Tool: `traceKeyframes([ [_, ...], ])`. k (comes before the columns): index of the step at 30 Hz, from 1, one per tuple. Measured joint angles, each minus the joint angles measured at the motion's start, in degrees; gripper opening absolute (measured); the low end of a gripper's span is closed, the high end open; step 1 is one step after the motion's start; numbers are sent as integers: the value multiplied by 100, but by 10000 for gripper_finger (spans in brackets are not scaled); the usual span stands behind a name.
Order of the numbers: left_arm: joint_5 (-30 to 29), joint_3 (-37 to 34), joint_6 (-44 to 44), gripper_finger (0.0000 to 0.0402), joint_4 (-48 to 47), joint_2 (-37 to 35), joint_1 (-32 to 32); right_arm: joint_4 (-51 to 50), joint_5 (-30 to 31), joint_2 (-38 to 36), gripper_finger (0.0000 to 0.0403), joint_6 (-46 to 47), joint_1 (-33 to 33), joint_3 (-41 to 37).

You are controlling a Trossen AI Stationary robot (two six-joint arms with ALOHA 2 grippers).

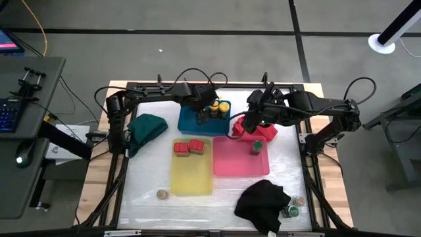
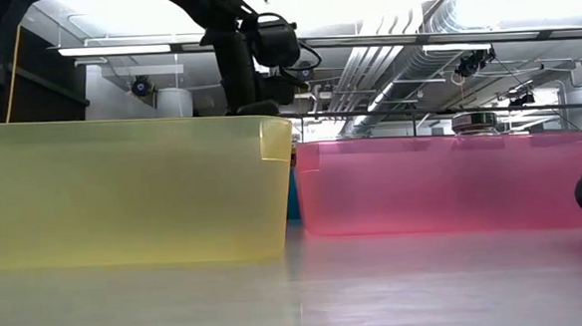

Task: Sort spices by type
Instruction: Put the yellow spice bottle into the blue bin, then put the green spice bottle into the red bin

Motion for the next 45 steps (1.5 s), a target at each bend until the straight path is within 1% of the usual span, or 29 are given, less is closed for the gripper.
traceKeyframes([
  [4,15,0,294,271,45,0,-9,23,4,0,300,128,-74,0],
  [6,128,0,349,274,38,-3,-9,23,8,0,300,209,-116,0],
  [13,201,0,546,276,11,-48,2,27,1,0,299,222,-225,0],
  [21,199,0,651,277,41,-340,48,27,-22,0,299,77,-370,0],
  [26,194,0,653,278,22,-520,131,26,-193,0,300,-74,-477,0],
  [30,104,-2,535,278,7,-862,167,26,-251,0,299,-213,-485,0],
  [32,133,-2,264,278,-61,-1113,192,-10,-478,0,299,-254,-483,0],
  [36,753,-142,-458,278,82,-1806,190,-316,-1373,2,299,-251,-420,0],
  [38,922,-406,-730,278,470,-2242,135,-464,-1844,2,299,-185,-254,0],
  [41,1017,-996,-1121,278,1249,-2929,38,-707,-2466,2,299,142,84,0],
  [43,1067,-1425,-1422,278,1787,-3358,-17,-920,-2856,2,300,613,369,0],
  [45,1066,-1836,-1735,278,2242,-3734,-59,-835,-3277,-15,299,1242,693,-118],
])
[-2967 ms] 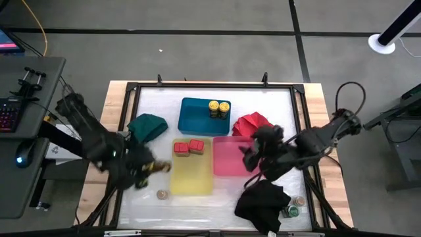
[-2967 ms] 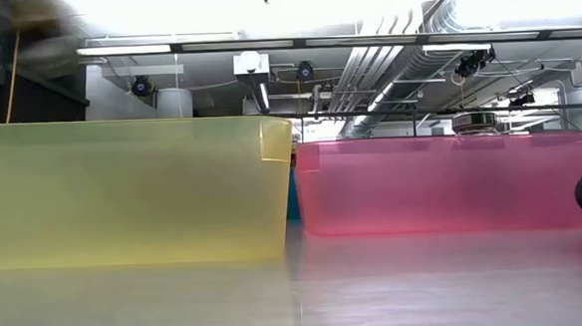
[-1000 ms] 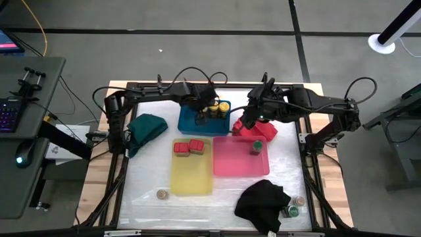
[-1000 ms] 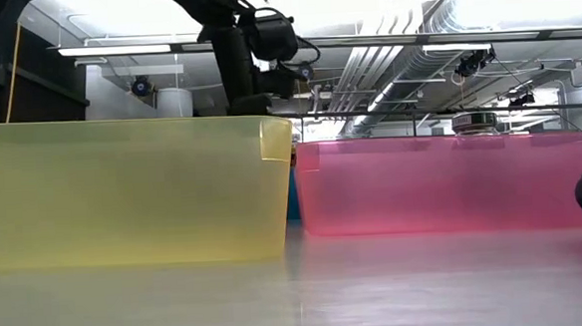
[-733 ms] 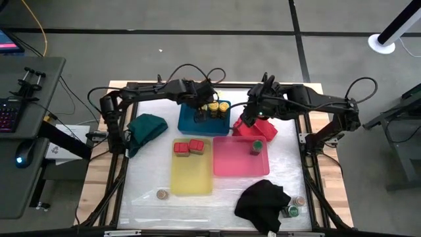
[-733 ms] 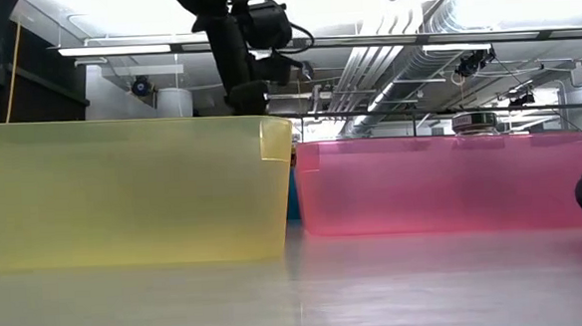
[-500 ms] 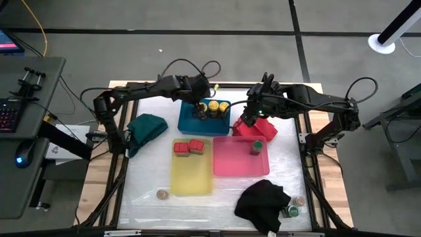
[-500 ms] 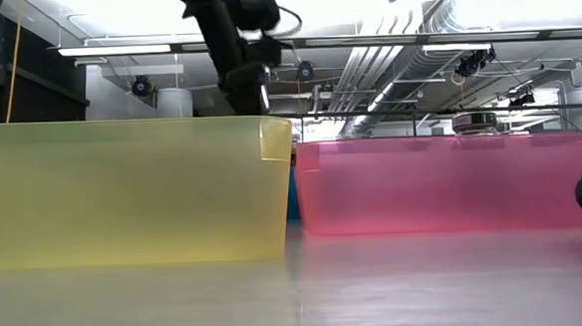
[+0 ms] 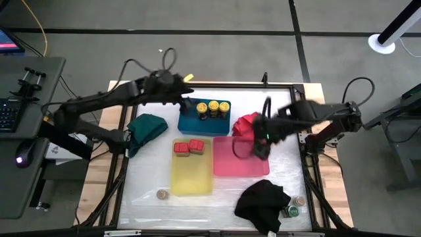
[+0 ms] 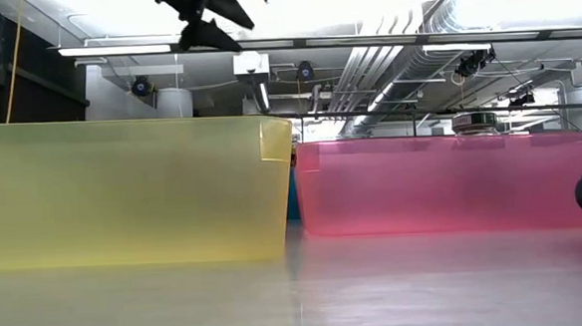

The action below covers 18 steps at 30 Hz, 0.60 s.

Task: Sort spices by type
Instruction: Put the green spice bottle into the red bin

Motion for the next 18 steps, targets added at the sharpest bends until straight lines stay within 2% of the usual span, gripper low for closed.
traceKeyframes([
  [6,-6,-903,-779,278,930,-627,-20,100,-1361,-50,299,2695,1320,-1271],
  [10,7,-1003,-835,278,1017,-692,-15,1113,-2436,-46,299,4233,2264,-2262],
  [14,90,-1002,-665,278,1192,-691,-16,2081,-2710,-46,299,5822,2937,-2872],
  [18,97,-1003,-628,278,1291,-690,-14,3131,-2798,-49,299,6962,3373,-3385],
])
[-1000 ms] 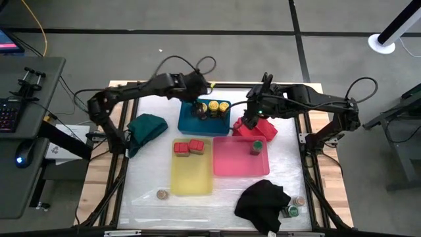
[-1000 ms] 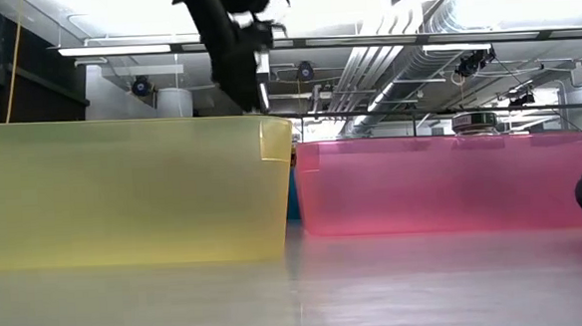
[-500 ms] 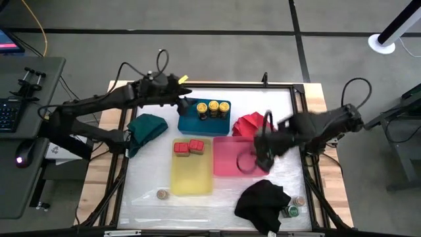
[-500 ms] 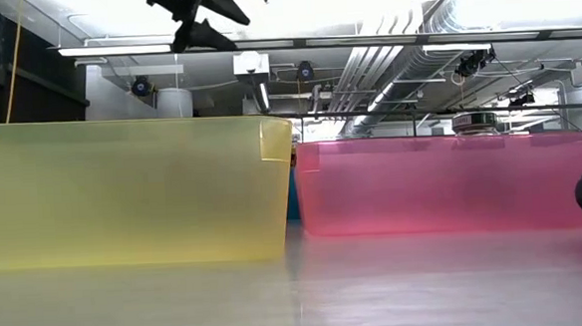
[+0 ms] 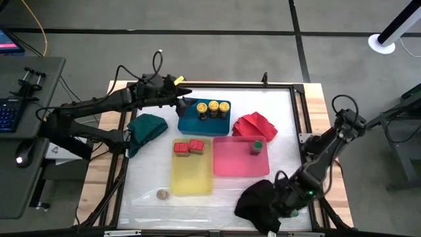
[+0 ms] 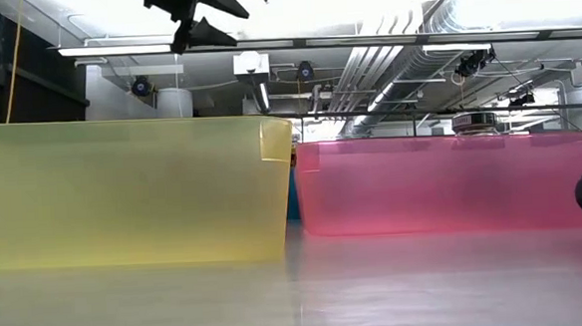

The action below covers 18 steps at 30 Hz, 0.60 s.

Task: Sort spices by type
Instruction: Put the green spice bottle into the red bin

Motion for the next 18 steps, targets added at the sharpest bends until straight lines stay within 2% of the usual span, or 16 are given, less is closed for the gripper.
traceKeyframes([
  [2,34,0,2,278,59,0,1,347,-2,1,299,326,140,-239],
  [6,42,0,-2,278,184,0,1,398,20,1,299,700,260,-492],
  [18,152,2,-198,278,185,0,-1,590,44,7,299,648,260,-948],
])
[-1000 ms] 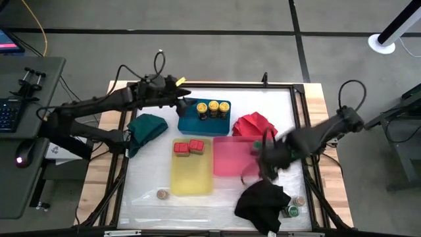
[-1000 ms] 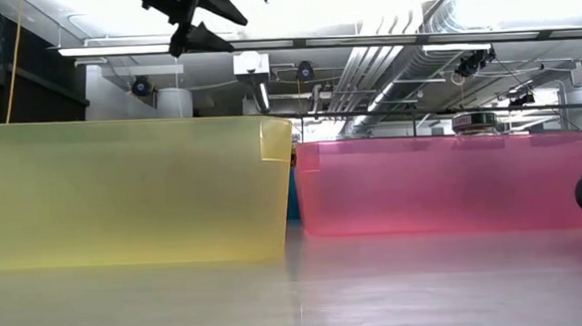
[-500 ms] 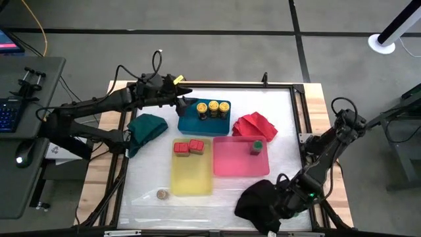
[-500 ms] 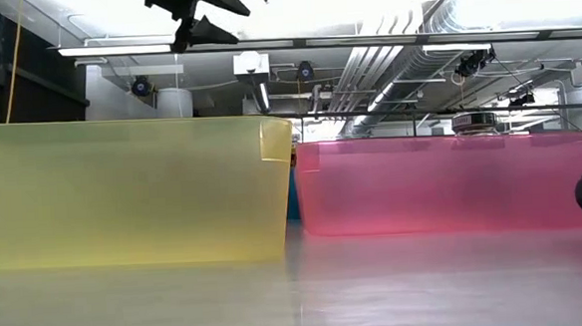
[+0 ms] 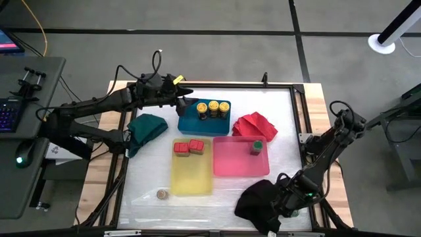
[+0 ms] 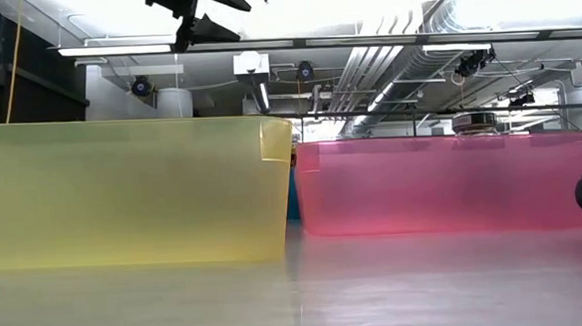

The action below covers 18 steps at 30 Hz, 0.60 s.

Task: Sort spices by type
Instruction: Put the green spice bottle into the red bin

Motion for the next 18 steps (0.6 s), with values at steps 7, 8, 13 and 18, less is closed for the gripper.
traceKeyframes([
  [7,1,0,-5,278,-15,0,1,821,-166,0,299,3,0,-528],
  [8,1,-1,-5,278,-14,0,0,910,-175,2,299,5,0,-586],
  [13,1,-2,-5,278,-25,0,1,1066,-172,2,297,-41,0,-714],
  [18,-1,-1,1,278,-28,0,2,1074,-176,2,274,-56,0,-714],
])
